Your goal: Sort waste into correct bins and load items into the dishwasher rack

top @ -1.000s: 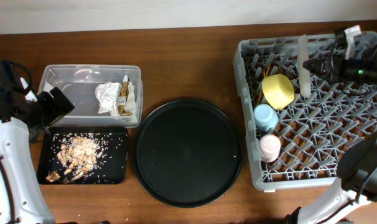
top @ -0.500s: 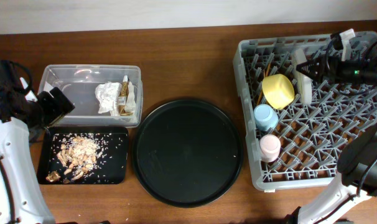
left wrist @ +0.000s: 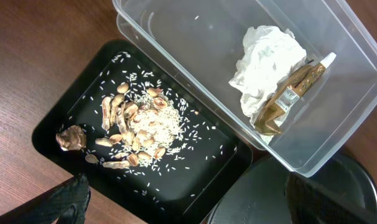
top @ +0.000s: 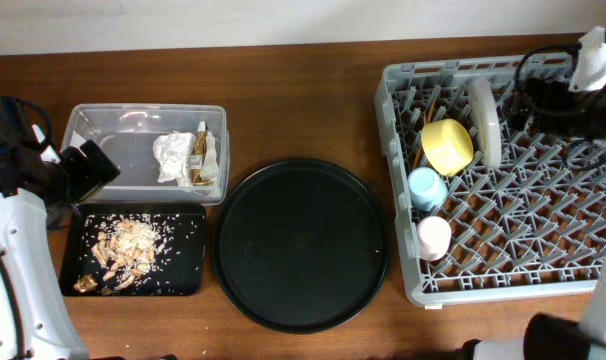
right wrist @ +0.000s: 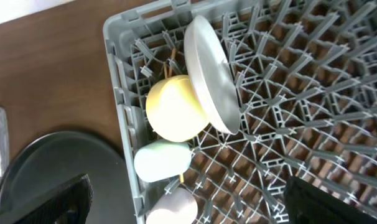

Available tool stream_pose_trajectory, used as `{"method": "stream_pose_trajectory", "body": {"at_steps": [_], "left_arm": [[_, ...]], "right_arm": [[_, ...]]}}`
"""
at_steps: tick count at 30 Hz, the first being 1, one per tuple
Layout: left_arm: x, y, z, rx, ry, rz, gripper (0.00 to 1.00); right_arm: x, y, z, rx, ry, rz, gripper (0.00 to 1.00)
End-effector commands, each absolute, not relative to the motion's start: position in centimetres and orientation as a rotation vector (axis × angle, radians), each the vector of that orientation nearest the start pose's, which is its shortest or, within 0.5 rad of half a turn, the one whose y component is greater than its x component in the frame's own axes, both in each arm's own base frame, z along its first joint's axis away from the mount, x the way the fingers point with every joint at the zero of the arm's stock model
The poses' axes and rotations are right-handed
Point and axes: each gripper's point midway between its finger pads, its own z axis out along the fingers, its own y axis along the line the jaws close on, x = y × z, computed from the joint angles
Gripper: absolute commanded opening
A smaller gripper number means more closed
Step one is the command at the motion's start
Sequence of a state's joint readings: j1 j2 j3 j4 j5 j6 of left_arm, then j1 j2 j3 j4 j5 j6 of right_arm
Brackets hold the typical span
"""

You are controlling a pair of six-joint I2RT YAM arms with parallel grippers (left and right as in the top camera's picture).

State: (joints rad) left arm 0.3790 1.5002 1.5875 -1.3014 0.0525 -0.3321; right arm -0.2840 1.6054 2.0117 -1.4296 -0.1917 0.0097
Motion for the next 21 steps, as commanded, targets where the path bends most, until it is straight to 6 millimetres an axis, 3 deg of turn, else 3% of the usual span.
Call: {"method": "stream_pose_trajectory", "body": {"at_steps": [1, 16, 21], "left_arm": [[30.6, 11.2, 22.6, -0.957, 2.622, -0.065, 0.99], [30.6, 11.2, 22.6, -0.957, 2.622, -0.065, 0.99], [30.6, 11.2, 22.6, -0.957, 2.623, -0.065, 0.99]], "right_arm": [[35.3, -7.0, 32.0, 0.391, 2.560, 0.028, 0.99], [35.5, -6.5, 31.7, 0.373, 2.571, 0.034, 0.99], [34.4, -6.3, 33.4, 0.362, 2.521, 0.030, 0.99]]}}
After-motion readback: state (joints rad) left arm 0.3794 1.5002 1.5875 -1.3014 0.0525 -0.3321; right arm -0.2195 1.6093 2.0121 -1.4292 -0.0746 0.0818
